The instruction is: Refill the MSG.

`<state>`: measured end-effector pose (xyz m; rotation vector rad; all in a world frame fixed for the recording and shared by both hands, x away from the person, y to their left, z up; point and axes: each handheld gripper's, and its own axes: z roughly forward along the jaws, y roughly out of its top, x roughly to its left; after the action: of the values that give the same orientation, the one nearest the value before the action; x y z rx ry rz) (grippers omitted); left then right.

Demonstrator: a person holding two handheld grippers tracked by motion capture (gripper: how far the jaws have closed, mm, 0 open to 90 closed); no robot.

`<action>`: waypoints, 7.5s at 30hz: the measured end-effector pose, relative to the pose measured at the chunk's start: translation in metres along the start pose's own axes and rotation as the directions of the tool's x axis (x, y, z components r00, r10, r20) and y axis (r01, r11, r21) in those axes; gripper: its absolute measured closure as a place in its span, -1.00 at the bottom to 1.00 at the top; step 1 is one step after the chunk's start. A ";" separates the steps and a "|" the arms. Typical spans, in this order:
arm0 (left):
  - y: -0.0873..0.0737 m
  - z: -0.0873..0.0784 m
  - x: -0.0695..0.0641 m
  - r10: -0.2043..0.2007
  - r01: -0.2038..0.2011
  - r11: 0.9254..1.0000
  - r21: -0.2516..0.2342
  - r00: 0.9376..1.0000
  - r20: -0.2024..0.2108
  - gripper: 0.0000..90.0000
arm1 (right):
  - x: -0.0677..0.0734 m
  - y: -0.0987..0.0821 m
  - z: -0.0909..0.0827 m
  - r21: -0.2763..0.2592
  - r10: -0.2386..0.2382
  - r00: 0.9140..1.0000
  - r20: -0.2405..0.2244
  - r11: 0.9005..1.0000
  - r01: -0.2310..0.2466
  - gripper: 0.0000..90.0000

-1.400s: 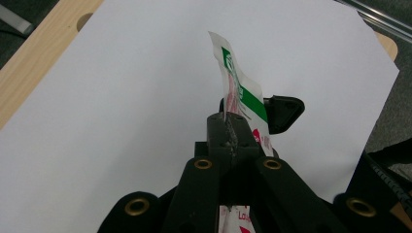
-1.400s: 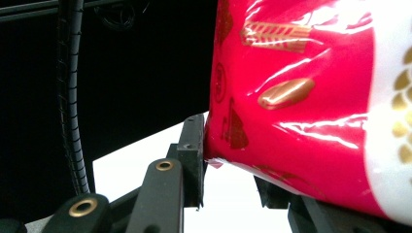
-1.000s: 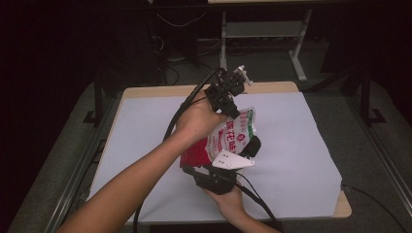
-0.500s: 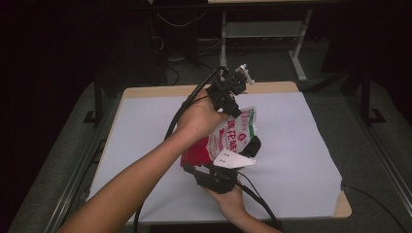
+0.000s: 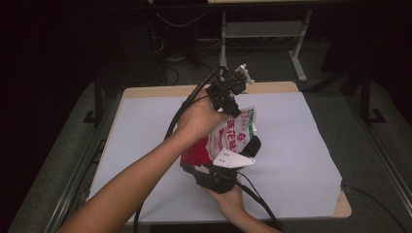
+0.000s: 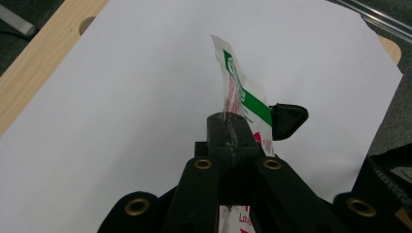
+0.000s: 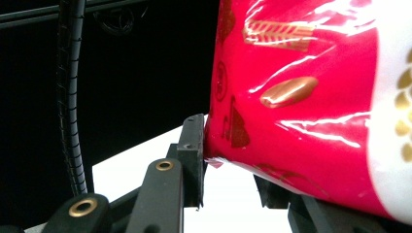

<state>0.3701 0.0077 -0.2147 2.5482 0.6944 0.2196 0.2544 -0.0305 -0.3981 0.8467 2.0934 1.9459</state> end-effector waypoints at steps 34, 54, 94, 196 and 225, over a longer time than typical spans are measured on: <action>0.003 0.004 -0.001 0.002 -0.001 1.000 0.016 1.000 -0.026 1.00 | -0.001 0.002 0.003 -0.006 0.031 0.999 -0.022 1.000 -0.031 0.49; 0.002 0.003 -0.001 -0.001 0.001 1.000 0.013 1.000 -0.024 1.00 | -0.002 0.002 0.003 -0.002 0.019 1.000 -0.022 1.000 -0.019 0.50; 0.003 0.003 0.000 0.008 -0.007 1.000 0.026 1.000 -0.031 1.00 | -0.001 0.003 0.003 -0.008 0.024 0.999 -0.024 1.000 -0.024 0.50; 0.013 0.009 0.001 0.016 -0.012 0.998 0.063 0.999 -0.052 1.00 | 0.000 0.007 0.003 -0.027 0.030 0.999 -0.036 0.999 -0.031 0.49; 0.009 0.009 0.003 0.002 0.001 0.999 0.053 0.999 -0.049 1.00 | 0.001 0.005 0.004 -0.019 0.023 0.999 -0.036 1.000 -0.023 0.49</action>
<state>0.3792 -0.0014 -0.2179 2.6012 0.7274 0.2684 0.2575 -0.0263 -0.3934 0.8420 2.0893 2.0043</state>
